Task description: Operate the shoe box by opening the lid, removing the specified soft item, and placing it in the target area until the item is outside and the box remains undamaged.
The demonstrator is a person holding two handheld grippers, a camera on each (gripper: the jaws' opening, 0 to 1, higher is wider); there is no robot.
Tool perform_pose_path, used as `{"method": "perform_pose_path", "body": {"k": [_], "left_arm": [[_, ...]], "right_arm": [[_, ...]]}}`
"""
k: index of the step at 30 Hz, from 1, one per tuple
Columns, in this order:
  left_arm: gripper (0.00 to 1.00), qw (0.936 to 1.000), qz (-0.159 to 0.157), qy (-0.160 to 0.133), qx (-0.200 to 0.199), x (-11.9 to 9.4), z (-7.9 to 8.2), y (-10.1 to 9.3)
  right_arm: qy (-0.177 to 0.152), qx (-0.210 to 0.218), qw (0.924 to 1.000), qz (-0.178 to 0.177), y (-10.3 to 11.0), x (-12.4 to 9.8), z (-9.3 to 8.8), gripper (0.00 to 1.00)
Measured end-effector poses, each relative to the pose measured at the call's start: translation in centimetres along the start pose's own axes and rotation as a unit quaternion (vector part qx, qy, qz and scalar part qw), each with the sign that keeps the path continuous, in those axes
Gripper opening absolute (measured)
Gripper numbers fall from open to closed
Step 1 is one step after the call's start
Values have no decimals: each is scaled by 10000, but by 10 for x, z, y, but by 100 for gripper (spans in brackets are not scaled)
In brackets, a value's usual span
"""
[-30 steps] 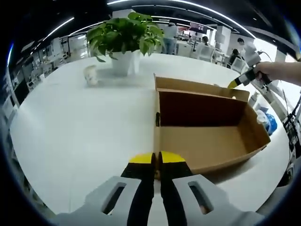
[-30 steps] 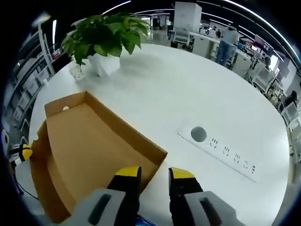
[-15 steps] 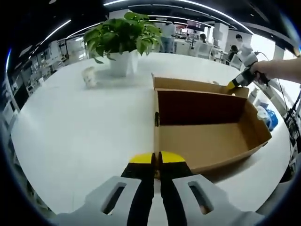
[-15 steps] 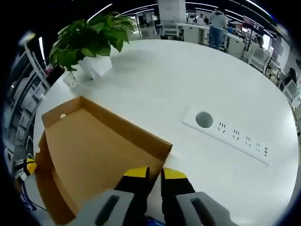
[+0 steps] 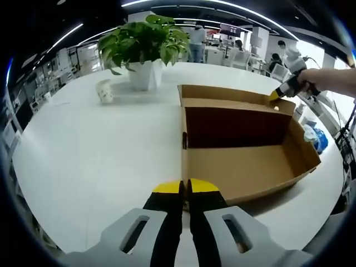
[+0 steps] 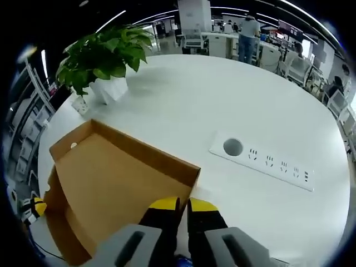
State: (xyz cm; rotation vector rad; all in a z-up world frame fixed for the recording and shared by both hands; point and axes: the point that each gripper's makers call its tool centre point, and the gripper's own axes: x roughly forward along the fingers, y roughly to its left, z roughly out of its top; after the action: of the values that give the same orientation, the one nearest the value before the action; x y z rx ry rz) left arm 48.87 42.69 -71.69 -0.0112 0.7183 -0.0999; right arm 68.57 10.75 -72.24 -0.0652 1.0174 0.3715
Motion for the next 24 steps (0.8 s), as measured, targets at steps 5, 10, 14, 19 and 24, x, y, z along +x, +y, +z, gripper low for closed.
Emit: {"method": "perform_pose_path", "body": {"k": [5, 10, 14, 19, 24], "left_arm": [[0, 10000, -13, -2, -19, 0, 0, 0], [0, 10000, -49, -9, -42, 0, 0, 1], [1, 10000, -72, -14, -61, 0, 0, 1], [1, 9999, -93, -17, -98, 0, 0, 0], [1, 9999, -110, -17, -109, 0, 1, 0]], "right_arm": [[-109, -34, 9999, -37, 0, -8, 7, 0], [-218, 2, 9998, 2, 1, -17, 13, 0], [-288, -15, 9996, 15, 3, -24, 16, 0], [-398, -62, 9992, 16, 5, -31, 22, 0], [-476, -98, 9988, 25, 6, -38, 26, 0]]}}
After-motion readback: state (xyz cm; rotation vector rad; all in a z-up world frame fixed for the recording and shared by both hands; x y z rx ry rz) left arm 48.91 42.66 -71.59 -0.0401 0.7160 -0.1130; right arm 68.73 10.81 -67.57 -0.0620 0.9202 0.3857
